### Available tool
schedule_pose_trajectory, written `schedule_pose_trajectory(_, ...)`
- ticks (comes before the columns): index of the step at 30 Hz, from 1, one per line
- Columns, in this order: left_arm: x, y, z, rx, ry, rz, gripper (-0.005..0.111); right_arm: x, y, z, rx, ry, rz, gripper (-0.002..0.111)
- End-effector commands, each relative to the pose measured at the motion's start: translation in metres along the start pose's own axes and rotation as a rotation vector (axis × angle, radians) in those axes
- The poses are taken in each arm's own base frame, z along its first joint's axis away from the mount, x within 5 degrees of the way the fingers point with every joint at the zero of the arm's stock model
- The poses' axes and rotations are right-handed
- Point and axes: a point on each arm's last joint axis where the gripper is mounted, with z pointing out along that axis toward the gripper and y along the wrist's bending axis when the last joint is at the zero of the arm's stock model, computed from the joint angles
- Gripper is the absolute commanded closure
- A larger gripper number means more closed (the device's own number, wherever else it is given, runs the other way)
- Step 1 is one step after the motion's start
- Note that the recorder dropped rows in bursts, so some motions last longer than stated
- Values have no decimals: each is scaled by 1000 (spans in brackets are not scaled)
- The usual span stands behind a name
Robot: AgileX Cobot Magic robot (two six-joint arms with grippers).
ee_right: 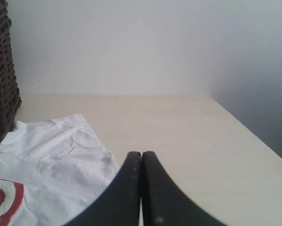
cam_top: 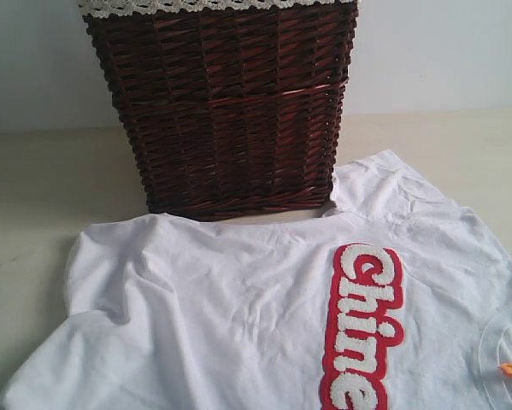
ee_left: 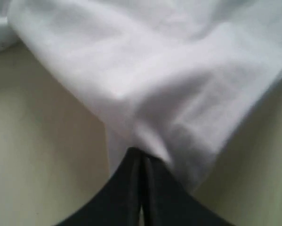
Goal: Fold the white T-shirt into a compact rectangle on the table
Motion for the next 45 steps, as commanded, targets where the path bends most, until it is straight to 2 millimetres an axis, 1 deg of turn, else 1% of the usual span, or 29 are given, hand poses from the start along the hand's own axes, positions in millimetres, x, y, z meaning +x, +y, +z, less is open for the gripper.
schedule_pose_trajectory(1, -20, 5, -10, -68, -162, 38, 107, 0, 0, 0, -4, -11, -9, 108)
schedule_pose_trajectory(5, -42, 21, -27, -150, -405, 84, 107, 0, 0, 0, -4, -11, -9, 108)
schedule_pose_trajectory(7, -46, 32, -33, -160, -460, 72, 107, 0, 0, 0, -4, -11, -9, 108)
schedule_pose_trajectory(10, -40, 51, -35, -160, -423, -42, 107, 0, 0, 0, -4, -11, -9, 108)
schedule_pose_trajectory(12, -34, 63, -34, -155, -391, -121, 107, 0, 0, 0, -4, -11, -9, 108)
schedule_pose_trajectory(14, -27, 79, -31, -168, -404, -202, 107, 0, 0, 0, -4, -11, -9, 108)
schedule_pose_trajectory(15, -24, 90, -23, -173, -424, -282, 107, 0, 0, 0, -4, -11, -9, 108)
schedule_pose_trajectory(16, -23, 97, -18, -162, -433, -326, 107, 0, 0, 0, -4, -11, -9, 108)
schedule_pose_trajectory(17, -24, 106, -6, -117, -440, -379, 107, 0, 0, 0, -4, -11, -9, 108)
schedule_pose_trajectory(18, -25, 110, 3, -84, -441, -385, 107, 0, 0, 0, -4, -11, -9, 108)
schedule_pose_trajectory(19, -31, 114, 20, -28, -440, -374, 107, 0, 0, 0, -4, -11, -9, 108)
schedule_pose_trajectory(20, -33, 117, 31, -9, -430, -373, 107, 0, 0, 0, -4, -11, -9, 108)
schedule_pose_trajectory(21, -37, 121, 49, 17, -400, -377, 107, 0, 0, 0, -4, -11, -9, 108)
schedule_pose_trajectory(22, -40, 126, 63, 24, -368, -389, 107, 0, 0, 0, -4, -11, -9, 108)
schedule_pose_trajectory(24, -45, 138, 79, -9, -347, -427, 107, 0, 0, 0, -4, -11, -9, 108)
schedule_pose_trajectory(26, -45, 154, 88, -70, -317, -460, 107, 0, 0, 0, -4, -11, -9, 108)
schedule_pose_trajectory(28, -40, 163, 93, -91, -262, -463, 107, 0, 0, 0, -4, -11, -9, 108)
schedule_pose_trajectory(35, -32, 168, 105, -73, -229, -448, 107, 0, 0, 0, -4, -11, -9, 108)
schedule_pose_trajectory(38, -32, 170, 107, -76, -230, -449, 107, 0, 0, 0, -4, -11, -9, 108)
schedule_pose_trajectory(41, -33, 177, 106, -101, -236, -452, 107, 0, 0, 0, -4, -11, -9, 108)
schedule_pose_trajectory(45, -30, 201, 103, -225, -193, -515, 107, 0, 0, 0, -4, -11, -9, 108)
